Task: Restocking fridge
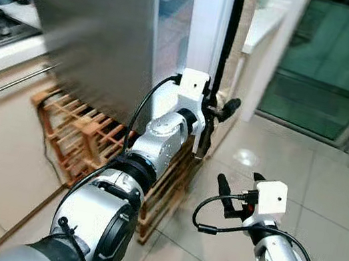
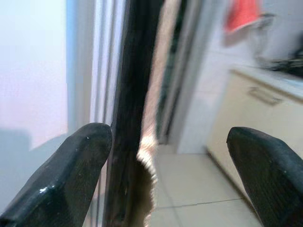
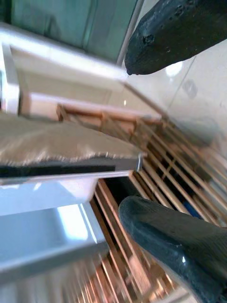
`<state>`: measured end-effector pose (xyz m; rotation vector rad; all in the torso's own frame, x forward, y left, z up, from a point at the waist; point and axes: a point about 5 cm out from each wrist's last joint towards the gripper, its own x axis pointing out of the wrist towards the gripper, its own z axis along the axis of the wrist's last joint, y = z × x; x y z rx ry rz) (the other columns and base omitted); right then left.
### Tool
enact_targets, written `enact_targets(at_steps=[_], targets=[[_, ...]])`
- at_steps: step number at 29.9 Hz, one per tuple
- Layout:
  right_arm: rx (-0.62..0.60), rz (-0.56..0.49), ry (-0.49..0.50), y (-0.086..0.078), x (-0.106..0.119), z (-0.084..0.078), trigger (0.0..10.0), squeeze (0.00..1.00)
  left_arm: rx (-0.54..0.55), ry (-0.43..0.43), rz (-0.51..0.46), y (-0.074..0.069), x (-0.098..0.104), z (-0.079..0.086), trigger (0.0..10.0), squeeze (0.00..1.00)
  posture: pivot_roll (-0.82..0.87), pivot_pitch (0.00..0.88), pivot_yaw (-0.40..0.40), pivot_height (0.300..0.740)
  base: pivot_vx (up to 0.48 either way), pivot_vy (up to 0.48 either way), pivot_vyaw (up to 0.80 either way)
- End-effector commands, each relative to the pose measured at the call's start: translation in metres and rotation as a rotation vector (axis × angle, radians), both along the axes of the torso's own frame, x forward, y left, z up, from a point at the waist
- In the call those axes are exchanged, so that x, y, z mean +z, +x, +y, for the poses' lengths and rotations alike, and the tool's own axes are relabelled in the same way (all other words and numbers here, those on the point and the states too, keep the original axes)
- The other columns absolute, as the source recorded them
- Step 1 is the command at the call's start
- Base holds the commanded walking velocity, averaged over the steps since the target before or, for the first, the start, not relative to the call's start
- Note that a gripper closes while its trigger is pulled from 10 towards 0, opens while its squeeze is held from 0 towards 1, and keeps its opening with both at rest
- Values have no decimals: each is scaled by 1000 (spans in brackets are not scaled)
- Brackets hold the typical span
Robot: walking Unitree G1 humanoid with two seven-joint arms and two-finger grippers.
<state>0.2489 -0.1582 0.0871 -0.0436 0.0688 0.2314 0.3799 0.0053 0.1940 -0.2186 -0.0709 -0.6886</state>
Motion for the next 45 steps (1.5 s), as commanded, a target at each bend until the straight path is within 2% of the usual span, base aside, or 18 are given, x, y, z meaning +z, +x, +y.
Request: enact_targets(at_steps=[1, 2, 3, 7, 11, 12, 13, 14, 18, 19, 20, 23, 24, 26, 29, 32, 35, 45], targets=[[-16, -26, 0, 5, 8, 0, 10000, 0, -184, -111, -44, -30, 20, -67, 10000, 0, -299, 0, 127, 740, 0, 0, 0], [-70, -33, 15, 12, 9, -8, 10000, 0, -91, -102, -60, -19, 8, -27, 10000, 0, -274, 0, 123, 740, 0, 0, 0], [-70, -33, 15, 12, 9, -8, 10000, 0, -91, -102, -60, -19, 8, -27, 10000, 0, -274, 0, 123, 740, 0, 0, 0], [-137, -19, 55, 25, 8, -16, 10000, 0, 102, -84, -63, -10, -10, 48, 10000, 0, -219, 0, 107, 740, 0, 0, 0], [-128, -23, 80, 42, 12, -10, 10000, 0, 365, -46, -73, -22, -23, 135, 10000, 0, -172, 0, 86, 740, 0, 0, 0], [-128, -23, 80, 42, 12, -10, 10000, 0, 365, -46, -73, -22, -23, 135, 10000, 0, -172, 0, 86, 740, 0, 0, 0], [-117, -29, 100, 50, 15, -7, 10000, 0, 491, -8, -58, -33, -32, 167, 10000, 0, -137, 0, 70, 740, 0, 0, 681], [-117, -29, 100, 50, 15, -7, 10000, 0, 491, -8, -58, -33, -32, 167, 10000, 0, -137, 0, 70, 740, 0, 0, 681], [-80, -38, 117, 66, 20, 2, 10000, 0, 866, 75, 20, -76, -57, 242, 10000, 0, -89, 0, 54, 740, 0, 0, 623], [-80, -38, 117, 66, 20, 2, 10000, 0, 866, 75, 20, -76, -57, 242, 10000, 0, -89, 0, 54, 740, 0, 0, 569], [-62, -36, 131, 70, 19, 4, 10000, 0, 1004, 161, 64, -105, -71, 265, 10000, 0, -51, 0, 32, 740, 0, 0, 513], [-53, -34, 139, 71, 19, 5, 10000, 0, 1038, 186, 81, -115, -74, 270, 10000, 0, -51, 0, 32, 740, 0, 0, 513], [-33, -5, 171, 70, 12, 9, 10000, 0, 1037, 220, 85, -129, -74, 262, 10000, 0, -19, 0, 6, 740, 0, 0, 488], [3, 14, 175, 69, 7, 17, 10000, 0, 978, 217, 36, -121, -59, 243, 10000, 0, -7, 0, -7, 740, 0, 0, 478], [17, 17, 168, 69, 6, 20, 10000, 0, 946, 214, 6, -116, -52, 235, 10000, 0, -7, 0, -7, 740, 0, 0, 469], [89, -9, 147, 75, 9, 34, 10000, 0, 885, 115, -56, -107, -27, 215, 10000, 0, 8, 0, -27, 740, 0, 0, 463], [103, -17, 146, 77, 11, 36, 10000, 0, 884, 96, -56, -108, -25, 214, 10000, 0, 8, 0, -27, 740, 0, 0, 450], [192, -46, 200, 86, 23, 48, 10000, 0, 1046, 19, 164, -123, -60, 224, 10000, 0, -9, 0, -25, 740, 0, -77, 445]])
